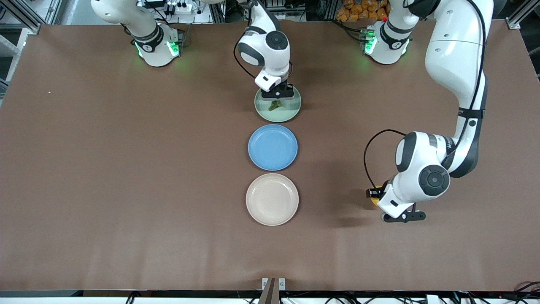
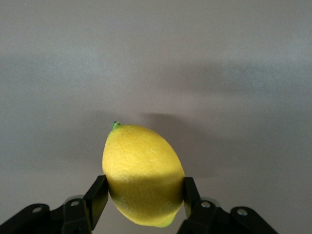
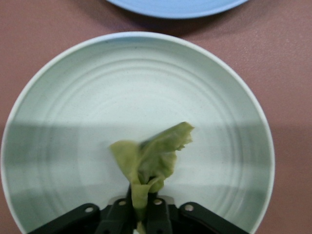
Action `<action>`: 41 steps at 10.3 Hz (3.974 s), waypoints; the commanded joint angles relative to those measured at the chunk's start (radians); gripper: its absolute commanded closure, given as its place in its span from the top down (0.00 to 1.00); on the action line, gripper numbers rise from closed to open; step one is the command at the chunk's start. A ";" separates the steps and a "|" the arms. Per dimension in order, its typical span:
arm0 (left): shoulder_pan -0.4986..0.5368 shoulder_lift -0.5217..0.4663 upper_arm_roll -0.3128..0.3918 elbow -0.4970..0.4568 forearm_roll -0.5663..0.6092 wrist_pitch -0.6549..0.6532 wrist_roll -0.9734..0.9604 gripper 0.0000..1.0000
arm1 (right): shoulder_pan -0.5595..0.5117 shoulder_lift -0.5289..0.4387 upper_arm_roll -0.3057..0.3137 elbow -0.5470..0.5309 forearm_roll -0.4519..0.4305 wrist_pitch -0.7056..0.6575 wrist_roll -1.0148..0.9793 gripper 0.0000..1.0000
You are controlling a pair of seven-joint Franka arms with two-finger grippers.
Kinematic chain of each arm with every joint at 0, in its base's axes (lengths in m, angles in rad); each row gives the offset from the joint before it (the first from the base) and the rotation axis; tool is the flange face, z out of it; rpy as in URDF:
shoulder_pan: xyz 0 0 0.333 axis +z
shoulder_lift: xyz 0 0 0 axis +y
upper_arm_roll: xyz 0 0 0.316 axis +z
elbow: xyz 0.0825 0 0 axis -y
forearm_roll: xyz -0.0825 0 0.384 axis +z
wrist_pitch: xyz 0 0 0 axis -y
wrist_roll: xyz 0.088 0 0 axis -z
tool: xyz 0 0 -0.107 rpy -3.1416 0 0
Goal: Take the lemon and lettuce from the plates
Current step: 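Set the lemon on the table with the left gripper while lifting lettuce, then carry the lettuce away and release it with the right gripper while the left retracts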
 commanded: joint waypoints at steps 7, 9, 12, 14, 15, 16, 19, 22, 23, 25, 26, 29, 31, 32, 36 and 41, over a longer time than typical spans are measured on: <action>0.131 -0.138 -0.012 -0.088 0.018 -0.122 0.081 1.00 | -0.058 -0.037 -0.085 0.308 -0.011 -0.471 -0.081 0.00; 0.161 -0.189 -0.010 -0.153 0.015 -0.122 0.109 1.00 | -0.151 -0.072 -0.083 0.329 -0.007 -0.520 -0.176 0.00; 0.182 -0.256 -0.010 -0.231 0.013 -0.116 0.100 1.00 | -0.311 -0.080 -0.085 0.406 -0.007 -0.642 -0.306 0.00; 0.179 -0.321 -0.006 -0.291 0.024 -0.103 0.071 1.00 | -0.420 -0.080 -0.085 0.432 -0.007 -0.675 -0.391 0.00; 0.182 -0.365 -0.007 -0.324 0.024 -0.096 0.071 1.00 | -0.478 -0.080 -0.085 0.434 -0.008 -0.676 -0.458 0.00; 0.182 -0.411 -0.007 -0.375 0.024 -0.064 0.071 1.00 | -0.533 -0.077 -0.086 0.432 -0.016 -0.676 -0.525 0.00; 0.179 -0.520 -0.009 -0.518 0.024 0.049 0.068 1.00 | -0.656 -0.051 -0.088 0.429 -0.025 -0.675 -0.685 0.00; 0.179 -0.609 -0.010 -0.599 0.026 0.049 0.069 1.00 | -0.791 -0.038 -0.088 0.424 -0.085 -0.676 -0.829 0.00; 0.179 -0.629 -0.010 -0.622 0.027 0.049 0.069 1.00 | -0.834 -0.032 -0.086 0.426 -0.114 -0.673 -0.856 0.00; 0.179 -0.649 -0.010 -0.630 0.041 0.049 0.069 1.00 | -0.888 -0.032 -0.088 0.429 -0.126 -0.670 -0.919 0.00; 0.179 -0.661 -0.010 -0.627 0.041 0.049 0.069 1.00 | -0.912 -0.032 -0.088 0.429 -0.137 -0.670 -0.943 0.00; 0.181 -0.685 -0.009 -0.583 0.041 0.049 0.071 1.00 | -1.006 -0.026 -0.085 0.421 -0.154 -0.658 -1.014 0.00; 0.181 -0.703 -0.010 -0.527 0.042 0.034 0.104 1.00 | -1.060 -0.002 -0.082 0.373 -0.148 -0.579 -1.068 0.00; 0.176 -0.705 -0.012 -0.485 0.041 -0.031 0.148 1.00 | -1.066 0.012 -0.082 0.339 -0.143 -0.530 -1.068 0.00; 0.178 -0.743 -0.033 -0.371 0.039 -0.165 0.250 1.00 | -1.098 0.081 -0.074 0.319 -0.056 -0.455 -1.089 0.02; 0.173 -0.740 -0.035 -0.210 0.027 -0.354 0.247 1.00 | -1.101 0.092 -0.072 0.329 -0.020 -0.448 -1.103 1.00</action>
